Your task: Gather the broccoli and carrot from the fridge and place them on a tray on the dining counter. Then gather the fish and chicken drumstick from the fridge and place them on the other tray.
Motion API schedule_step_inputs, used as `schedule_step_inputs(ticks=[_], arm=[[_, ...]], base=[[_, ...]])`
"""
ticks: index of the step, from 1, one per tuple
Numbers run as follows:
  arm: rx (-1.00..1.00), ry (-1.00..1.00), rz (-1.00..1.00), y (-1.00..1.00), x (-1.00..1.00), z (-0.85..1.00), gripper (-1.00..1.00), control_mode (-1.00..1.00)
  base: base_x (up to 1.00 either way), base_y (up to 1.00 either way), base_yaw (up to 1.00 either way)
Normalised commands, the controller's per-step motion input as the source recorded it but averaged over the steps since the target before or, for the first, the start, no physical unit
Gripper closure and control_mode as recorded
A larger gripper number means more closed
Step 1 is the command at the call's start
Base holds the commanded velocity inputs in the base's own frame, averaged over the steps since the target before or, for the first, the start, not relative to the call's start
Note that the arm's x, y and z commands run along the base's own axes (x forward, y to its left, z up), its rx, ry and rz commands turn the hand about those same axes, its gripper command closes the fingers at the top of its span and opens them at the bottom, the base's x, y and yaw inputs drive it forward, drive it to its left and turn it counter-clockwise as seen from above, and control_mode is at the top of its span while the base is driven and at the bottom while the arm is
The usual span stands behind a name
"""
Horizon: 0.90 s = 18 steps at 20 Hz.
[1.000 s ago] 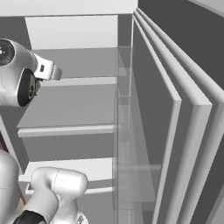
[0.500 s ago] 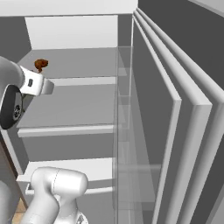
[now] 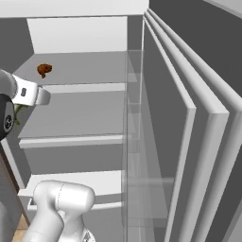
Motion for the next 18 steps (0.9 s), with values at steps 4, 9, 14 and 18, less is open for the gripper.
schedule_step_inputs(ticks=[4, 9, 14, 18], arm=[[-0.03, 0.02, 0.0, 0.12, -0.1, -0.05, 1.0, 1.0], [0.0, 0.0, 0.0, 0.0, 0.0, 0.0, 1.0, 1.0], [0.0, 0.0, 0.0, 0.0, 0.0, 0.0, 1.0, 1.0], [0.0, 0.0, 0.0, 0.0, 0.0, 0.0, 1.0, 1.0]], base=[[-0.39, 0.24, -0.02], [-0.57, 0.12, -0.02], [-0.7, 0.01, -0.02], [-0.75, 0.0, -0.05]])
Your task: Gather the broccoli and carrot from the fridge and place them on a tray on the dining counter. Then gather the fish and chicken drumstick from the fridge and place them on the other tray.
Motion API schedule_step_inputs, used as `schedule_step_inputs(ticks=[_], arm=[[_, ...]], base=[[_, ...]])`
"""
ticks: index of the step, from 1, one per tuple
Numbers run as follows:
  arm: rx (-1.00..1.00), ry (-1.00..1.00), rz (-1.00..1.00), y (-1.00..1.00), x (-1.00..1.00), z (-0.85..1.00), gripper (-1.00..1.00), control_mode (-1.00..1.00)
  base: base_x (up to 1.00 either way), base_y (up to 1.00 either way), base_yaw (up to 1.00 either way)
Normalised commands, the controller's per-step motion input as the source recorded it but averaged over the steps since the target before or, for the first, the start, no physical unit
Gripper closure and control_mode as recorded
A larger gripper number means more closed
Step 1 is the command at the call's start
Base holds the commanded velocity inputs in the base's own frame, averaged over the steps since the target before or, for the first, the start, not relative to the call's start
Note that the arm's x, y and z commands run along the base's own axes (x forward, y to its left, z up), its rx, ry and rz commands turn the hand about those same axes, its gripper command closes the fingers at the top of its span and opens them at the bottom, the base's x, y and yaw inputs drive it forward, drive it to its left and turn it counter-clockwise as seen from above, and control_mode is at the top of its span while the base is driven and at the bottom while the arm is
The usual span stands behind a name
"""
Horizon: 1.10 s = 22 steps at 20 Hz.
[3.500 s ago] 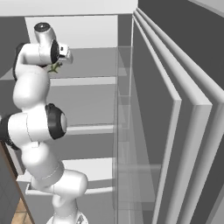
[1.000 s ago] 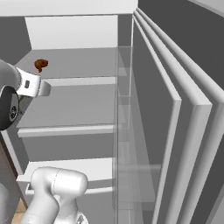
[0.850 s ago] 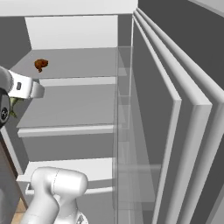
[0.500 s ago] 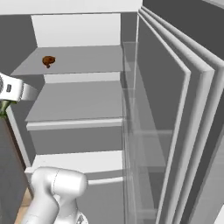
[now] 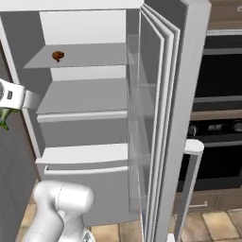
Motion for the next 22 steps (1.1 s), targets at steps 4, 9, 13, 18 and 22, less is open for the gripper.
schedule_step_inputs(ticks=[4, 9, 13, 18, 22], arm=[[0.0, 0.0, 0.0, 0.0, 0.0, 0.0, 1.0, 1.0], [0.0, 0.0, 0.0, 0.0, 0.0, 0.0, 1.0, 1.0], [0.0, 0.0, 0.0, 0.0, 0.0, 0.0, 1.0, 1.0], [0.0, 0.0, 0.0, 0.0, 0.0, 0.0, 1.0, 1.0], [0.0, 0.0, 0.0, 0.0, 0.0, 0.0, 1.0, 1.0]], base=[[-0.74, 0.02, -0.09], [-0.76, 0.0, -0.15], [-0.75, 0.0, -0.18], [-0.75, 0.0, -0.19], [-0.7, 0.0, -0.22]])
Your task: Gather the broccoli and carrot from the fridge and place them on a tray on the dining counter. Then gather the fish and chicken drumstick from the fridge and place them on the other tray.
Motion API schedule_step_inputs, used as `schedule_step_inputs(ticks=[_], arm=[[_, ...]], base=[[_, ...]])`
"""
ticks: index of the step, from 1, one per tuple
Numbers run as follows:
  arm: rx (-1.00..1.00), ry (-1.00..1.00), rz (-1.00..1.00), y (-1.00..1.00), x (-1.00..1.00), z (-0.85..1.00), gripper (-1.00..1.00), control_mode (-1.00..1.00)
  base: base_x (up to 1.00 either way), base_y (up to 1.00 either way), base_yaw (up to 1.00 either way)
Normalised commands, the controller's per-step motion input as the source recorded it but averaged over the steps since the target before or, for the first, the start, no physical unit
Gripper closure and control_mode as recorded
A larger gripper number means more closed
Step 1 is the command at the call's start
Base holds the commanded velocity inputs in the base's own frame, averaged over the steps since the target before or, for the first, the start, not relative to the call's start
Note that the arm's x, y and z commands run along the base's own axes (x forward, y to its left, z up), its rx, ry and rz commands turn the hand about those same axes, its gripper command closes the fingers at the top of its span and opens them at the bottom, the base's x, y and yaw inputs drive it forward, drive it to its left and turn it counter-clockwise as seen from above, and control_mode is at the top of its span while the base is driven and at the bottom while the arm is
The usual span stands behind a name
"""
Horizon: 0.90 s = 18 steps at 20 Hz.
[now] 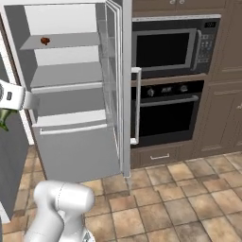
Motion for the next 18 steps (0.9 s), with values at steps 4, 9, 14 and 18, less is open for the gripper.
schedule_step_inputs(ticks=[4, 9, 14, 18], arm=[[0.0, 0.0, 0.0, 0.0, 0.0, 0.0, 1.0, 1.0], [0.0, 0.0, 0.0, 0.0, 0.0, 0.0, 1.0, 1.0], [0.0, 0.0, 0.0, 0.0, 0.0, 0.0, 1.0, 1.0], [0.0, 0.0, 0.0, 0.0, 0.0, 0.0, 1.0, 1.0]], base=[[-0.69, 0.0, -0.26], [-0.69, 0.0, -0.28], [-0.72, -0.1, -0.32], [-0.73, -0.16, -0.33]])
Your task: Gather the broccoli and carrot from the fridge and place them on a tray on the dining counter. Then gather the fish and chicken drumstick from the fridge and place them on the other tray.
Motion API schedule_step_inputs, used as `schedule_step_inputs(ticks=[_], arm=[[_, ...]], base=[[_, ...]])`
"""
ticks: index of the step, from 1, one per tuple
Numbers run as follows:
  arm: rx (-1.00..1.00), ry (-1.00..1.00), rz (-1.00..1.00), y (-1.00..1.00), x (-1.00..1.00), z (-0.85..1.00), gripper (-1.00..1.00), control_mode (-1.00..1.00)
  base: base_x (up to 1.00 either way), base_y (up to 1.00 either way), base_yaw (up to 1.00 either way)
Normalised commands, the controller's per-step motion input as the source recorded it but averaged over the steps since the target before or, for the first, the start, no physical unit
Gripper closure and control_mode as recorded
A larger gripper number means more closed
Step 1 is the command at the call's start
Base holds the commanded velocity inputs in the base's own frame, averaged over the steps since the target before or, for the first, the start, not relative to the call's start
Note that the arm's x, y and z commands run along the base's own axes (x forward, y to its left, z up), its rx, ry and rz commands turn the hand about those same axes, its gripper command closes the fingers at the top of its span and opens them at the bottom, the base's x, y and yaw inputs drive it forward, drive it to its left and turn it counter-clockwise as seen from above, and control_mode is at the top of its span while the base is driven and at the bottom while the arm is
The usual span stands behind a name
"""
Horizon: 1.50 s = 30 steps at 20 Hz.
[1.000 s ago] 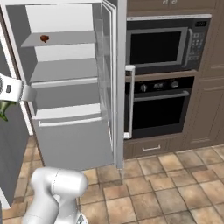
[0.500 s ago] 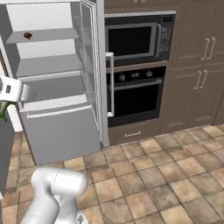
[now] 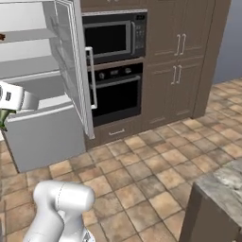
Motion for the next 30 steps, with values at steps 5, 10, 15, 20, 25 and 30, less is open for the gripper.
schedule_step_inputs(ticks=[5, 10, 15, 20, 25, 30], arm=[[0.0, 0.0, 0.0, 0.0, 0.0, 0.0, 1.0, 1.0], [0.0, 0.0, 0.0, 0.0, 0.0, 0.0, 1.0, 1.0], [0.0, 0.0, 0.0, 0.0, 0.0, 0.0, 1.0, 1.0], [0.0, 0.0, 0.0, 0.0, 0.0, 0.0, 1.0, 1.0], [0.0, 0.0, 0.0, 0.0, 0.0, 0.0, 1.0, 1.0], [0.0, 0.0, 0.0, 0.0, 0.0, 0.0, 1.0, 1.0]], base=[[-0.71, -0.22, -0.32], [-0.68, -0.23, -0.32], [-0.65, -0.26, -0.32], [-0.59, -0.28, -0.31], [-0.38, -0.4, -0.29], [-0.21, -0.54, -0.26]])
